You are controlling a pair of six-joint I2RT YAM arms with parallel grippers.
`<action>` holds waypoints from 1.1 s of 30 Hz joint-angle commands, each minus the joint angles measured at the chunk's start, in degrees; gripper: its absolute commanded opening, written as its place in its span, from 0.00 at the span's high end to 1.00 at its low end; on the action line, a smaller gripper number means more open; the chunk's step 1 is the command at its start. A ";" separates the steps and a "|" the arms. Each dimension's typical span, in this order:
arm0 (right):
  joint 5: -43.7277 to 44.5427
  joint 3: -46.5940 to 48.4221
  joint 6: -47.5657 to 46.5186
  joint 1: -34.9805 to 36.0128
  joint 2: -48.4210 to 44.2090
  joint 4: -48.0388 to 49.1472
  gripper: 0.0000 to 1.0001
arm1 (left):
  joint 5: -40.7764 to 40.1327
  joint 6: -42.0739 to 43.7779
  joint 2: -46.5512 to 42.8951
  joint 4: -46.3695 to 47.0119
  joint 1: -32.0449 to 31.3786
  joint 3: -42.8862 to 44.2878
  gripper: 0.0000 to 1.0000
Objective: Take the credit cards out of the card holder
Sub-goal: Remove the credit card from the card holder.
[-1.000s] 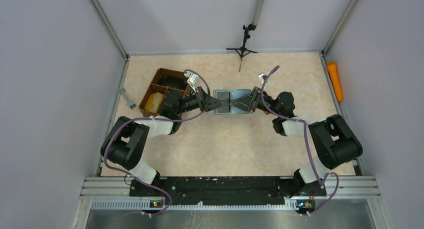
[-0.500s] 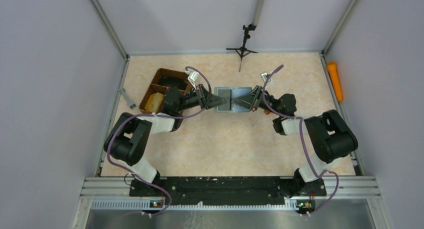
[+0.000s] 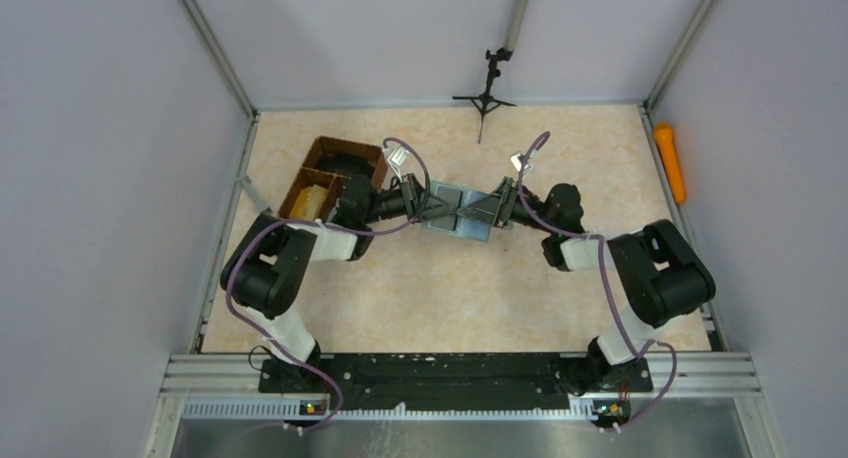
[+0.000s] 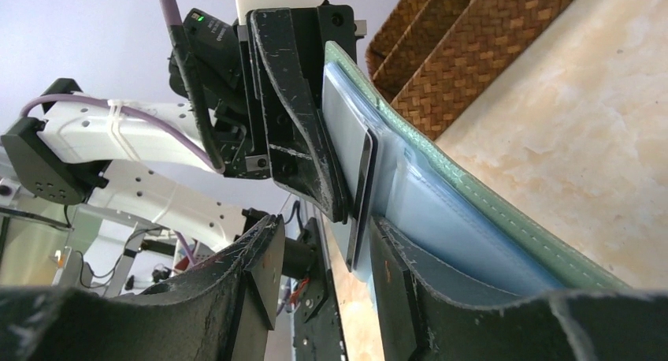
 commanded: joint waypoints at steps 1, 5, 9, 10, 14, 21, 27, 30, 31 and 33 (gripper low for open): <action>3.44 2.77 -4.16 -0.33 -0.06 -6.10 0.53 | 3.59 -4.80 -0.23 10.17 -0.62 2.46 0.91; 0.85 2.71 -0.40 -0.26 2.24 -0.07 0.55 | 3.75 -6.96 1.15 12.66 -0.65 2.67 0.90; -1.67 2.21 7.09 -0.24 6.00 13.19 0.65 | 4.12 -10.39 3.19 17.56 -0.63 2.82 0.90; -2.05 2.28 8.27 -0.24 6.69 14.79 0.68 | 4.13 -11.21 3.76 18.65 -0.64 2.80 0.90; -2.28 2.43 8.48 -0.09 7.11 15.46 0.69 | 4.05 -13.65 5.14 21.55 -0.64 2.93 0.89; -3.21 3.59 7.02 1.59 6.92 13.98 0.71 | 3.01 -13.63 5.39 20.44 -0.66 2.89 1.00; -3.00 3.36 5.99 1.63 5.78 12.79 0.73 | 0.99 -8.39 4.10 11.26 -0.61 2.77 1.00; -2.21 3.10 4.30 1.64 4.62 10.51 0.73 | -1.33 -3.11 2.00 2.66 -0.56 2.61 1.00; -2.03 3.09 3.86 1.58 4.39 10.01 0.74 | -2.26 -1.37 1.18 -0.15 -0.54 2.65 1.00; -1.98 3.08 3.60 1.60 4.17 9.67 0.78 | -3.41 0.73 0.16 -3.33 -0.56 2.54 1.00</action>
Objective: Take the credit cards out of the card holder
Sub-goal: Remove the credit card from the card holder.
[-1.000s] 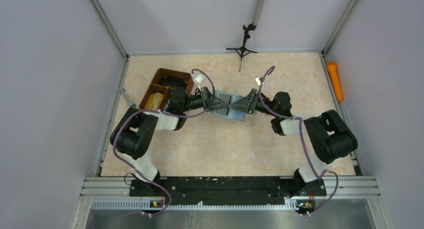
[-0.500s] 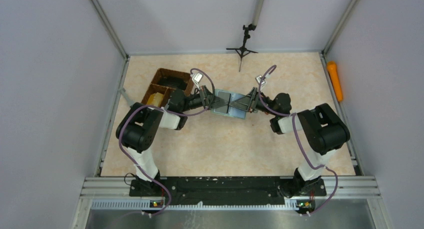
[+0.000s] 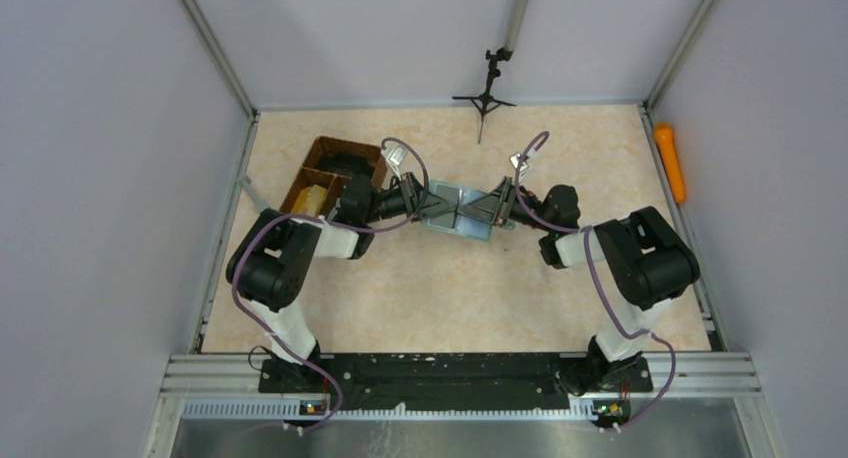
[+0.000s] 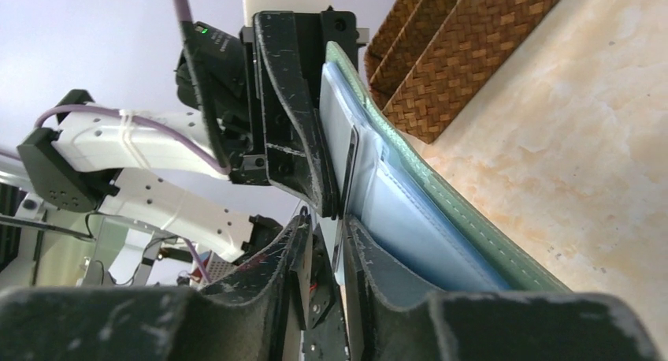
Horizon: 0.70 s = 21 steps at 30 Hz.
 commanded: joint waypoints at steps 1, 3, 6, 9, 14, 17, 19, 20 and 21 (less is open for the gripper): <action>-0.58 1.95 -2.30 2.32 -2.36 1.35 0.80 | -2.92 7.09 -4.10 -7.54 -1.47 2.02 1.00; -0.77 1.97 -1.81 2.35 -1.95 2.16 0.82 | -2.41 6.12 -3.57 -6.40 -1.48 2.22 1.00; -1.22 1.89 -0.19 2.36 -1.23 4.90 0.84 | -2.30 4.06 -2.10 -4.34 -1.45 2.37 1.00; -1.28 1.97 0.17 2.37 -0.92 5.17 0.84 | -2.98 3.90 -1.71 -4.63 -1.48 2.39 1.00; -1.17 2.04 -0.67 2.37 -1.44 3.77 0.84 | -5.28 8.36 -3.54 -12.10 -1.48 2.71 0.98; -1.00 1.99 -1.42 2.36 -1.91 2.83 0.84 | -5.42 9.89 -4.53 -13.88 -1.48 2.96 0.86; -0.91 1.97 -1.41 2.41 -1.87 2.66 0.84 | -4.66 9.49 -4.38 -13.13 -1.48 2.92 0.78; -0.77 1.99 -1.56 2.32 -1.80 2.33 0.84 | -4.16 8.77 -4.13 -12.16 -1.48 2.83 0.76; -0.44 2.04 -2.05 2.29 -1.69 1.47 0.84 | -3.63 7.75 -3.69 -10.74 -1.44 2.73 0.75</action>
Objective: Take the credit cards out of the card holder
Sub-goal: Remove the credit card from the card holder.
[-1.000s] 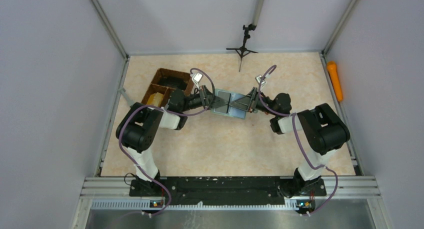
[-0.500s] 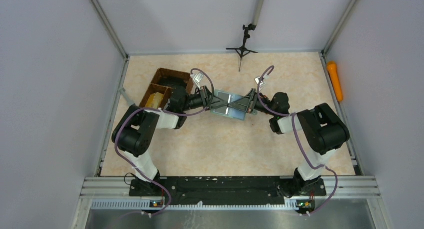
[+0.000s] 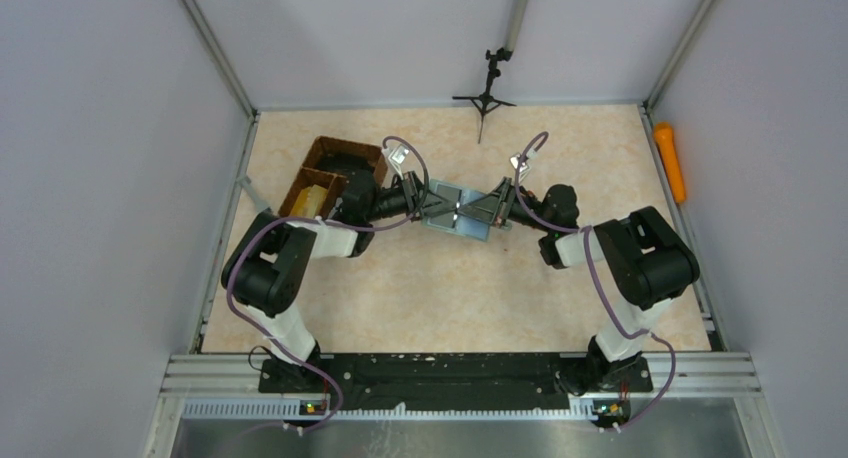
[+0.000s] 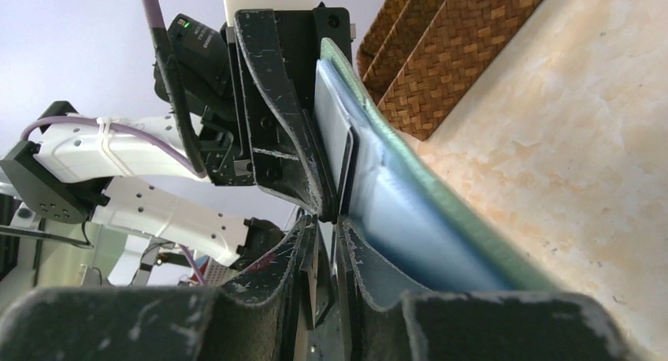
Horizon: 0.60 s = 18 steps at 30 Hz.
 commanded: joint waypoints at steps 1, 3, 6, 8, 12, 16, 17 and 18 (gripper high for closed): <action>-1.82 2.24 -1.33 1.97 -1.69 2.85 0.84 | -0.42 -0.10 0.07 1.96 -0.85 1.46 0.75; -0.61 2.50 -3.21 1.81 -1.66 -1.42 0.84 | 0.87 -2.42 1.45 4.94 -0.60 1.71 0.70; -0.06 2.50 -4.08 1.54 -1.41 -3.06 0.83 | 2.05 -7.07 3.61 11.80 -0.10 0.97 0.64; -0.20 2.50 -3.65 1.54 -1.16 -2.34 0.82 | 2.07 -8.15 4.17 13.16 0.11 0.73 0.63; -0.41 2.33 -3.06 1.54 -0.86 -1.08 0.73 | 1.76 -7.75 3.78 12.47 0.19 0.62 0.59; -0.02 2.25 -3.18 1.53 -0.73 -1.52 0.67 | 1.48 -7.22 3.11 12.47 0.29 0.10 0.51; 0.07 2.24 -2.98 1.55 -0.61 -1.43 0.66 | 1.33 -7.23 3.05 12.51 0.43 0.03 0.50; 0.09 2.23 -2.74 1.57 -0.46 -1.28 0.66 | 1.22 -7.40 2.97 12.58 0.50 -0.13 0.46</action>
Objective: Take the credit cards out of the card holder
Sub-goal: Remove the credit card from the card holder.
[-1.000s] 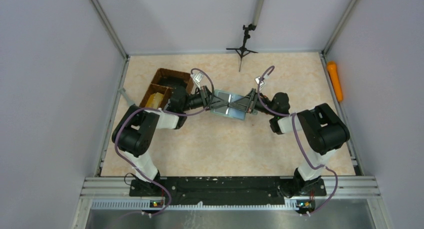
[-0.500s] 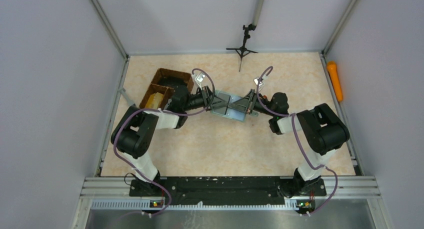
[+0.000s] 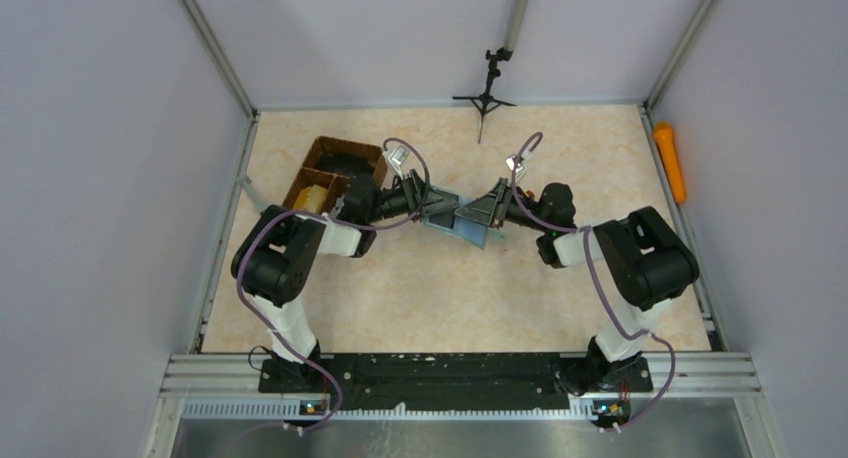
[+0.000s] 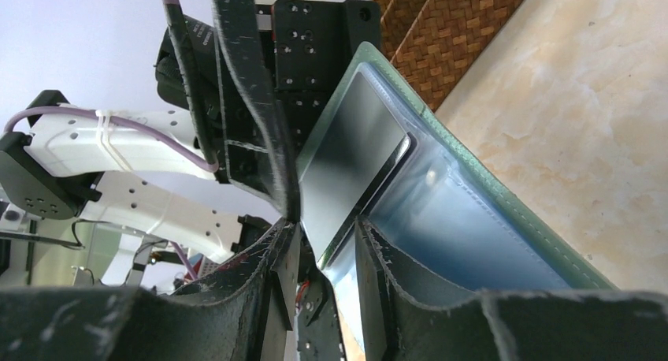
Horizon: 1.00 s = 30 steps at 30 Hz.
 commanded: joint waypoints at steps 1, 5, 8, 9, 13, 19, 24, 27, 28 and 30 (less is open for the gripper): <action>-0.08 1.51 -0.40 0.92 -0.13 2.55 0.66 | 0.20 -0.64 -1.41 5.50 0.20 -0.26 0.46; -0.05 1.47 0.73 0.93 0.61 3.72 0.68 | 0.41 -2.46 -0.99 8.51 0.79 -1.06 0.44; 0.25 1.34 1.01 0.63 1.29 3.53 0.68 | 0.61 -3.55 -0.61 10.20 1.30 -1.22 0.42; 0.28 1.30 1.43 0.51 1.48 3.71 0.68 | 0.61 -3.60 -0.53 10.32 1.39 -1.33 0.42; 0.22 1.29 2.45 0.27 2.41 4.32 0.68 | 0.82 -4.28 0.00 11.16 1.60 -1.25 0.59; 0.77 1.08 2.34 -0.24 2.40 3.29 0.69 | 1.03 -6.00 0.69 13.71 2.03 -1.57 0.68; 1.02 1.04 1.68 -0.49 2.29 2.31 0.65 | 1.19 -6.77 0.98 14.80 2.23 -1.61 0.68; 1.00 1.17 0.62 -0.36 1.88 1.26 0.60 | 1.21 -7.80 1.66 15.98 2.30 -1.60 0.74; 1.05 1.32 -0.11 -0.16 1.65 0.51 0.60 | 1.27 -8.79 1.96 16.84 2.30 -1.57 0.76; 1.30 1.78 -2.31 0.39 0.90 -1.70 0.58 | 1.39 -10.03 2.89 18.23 2.38 -1.41 0.79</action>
